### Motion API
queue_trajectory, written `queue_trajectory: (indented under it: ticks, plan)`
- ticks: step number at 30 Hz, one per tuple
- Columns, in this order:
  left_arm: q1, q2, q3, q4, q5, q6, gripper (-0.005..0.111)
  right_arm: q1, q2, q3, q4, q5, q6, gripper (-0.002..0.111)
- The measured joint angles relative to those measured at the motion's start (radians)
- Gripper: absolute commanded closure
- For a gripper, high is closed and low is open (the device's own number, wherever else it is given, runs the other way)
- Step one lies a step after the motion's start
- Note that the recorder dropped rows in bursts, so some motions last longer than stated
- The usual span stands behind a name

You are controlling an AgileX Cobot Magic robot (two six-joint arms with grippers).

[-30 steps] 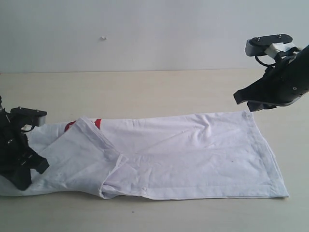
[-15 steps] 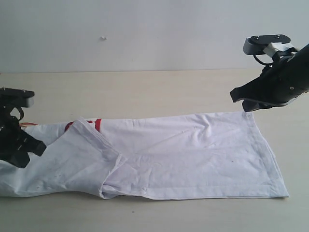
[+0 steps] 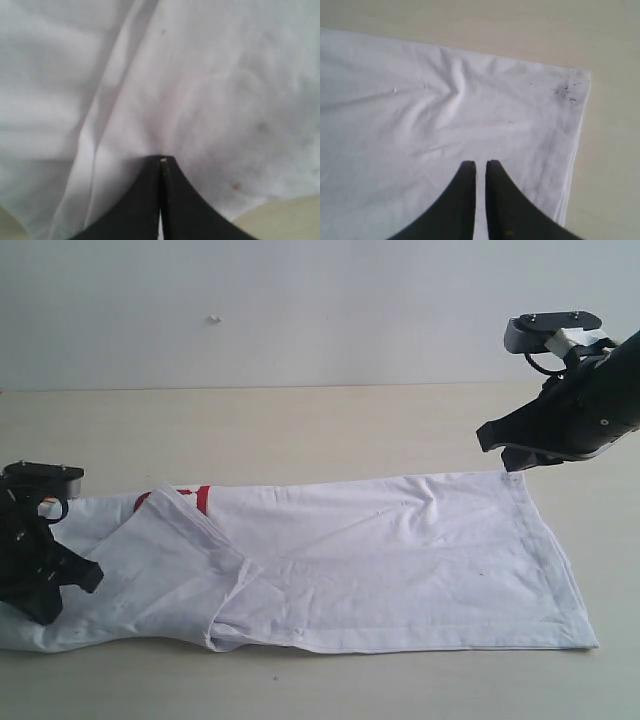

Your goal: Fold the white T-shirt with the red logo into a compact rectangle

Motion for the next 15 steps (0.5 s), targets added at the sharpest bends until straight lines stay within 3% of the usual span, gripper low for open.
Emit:
queue_trajectory:
  ticks: [4, 7, 15]
  plan:
    - [0.009, -0.061, 0.000, 0.040, 0.002, -0.031, 0.107, 0.000, 0.000, 0.000, 0.000, 0.000, 0.000, 0.100]
    - [0.053, -0.090, 0.000, 0.072, 0.002, -0.098, 0.103, 0.000, 0.000, 0.000, 0.000, 0.000, 0.000, 0.100]
    - [0.259, -0.094, -0.014, 0.083, -0.004, -0.184, 0.047, 0.000, 0.000, 0.000, 0.004, 0.000, 0.000, 0.100]
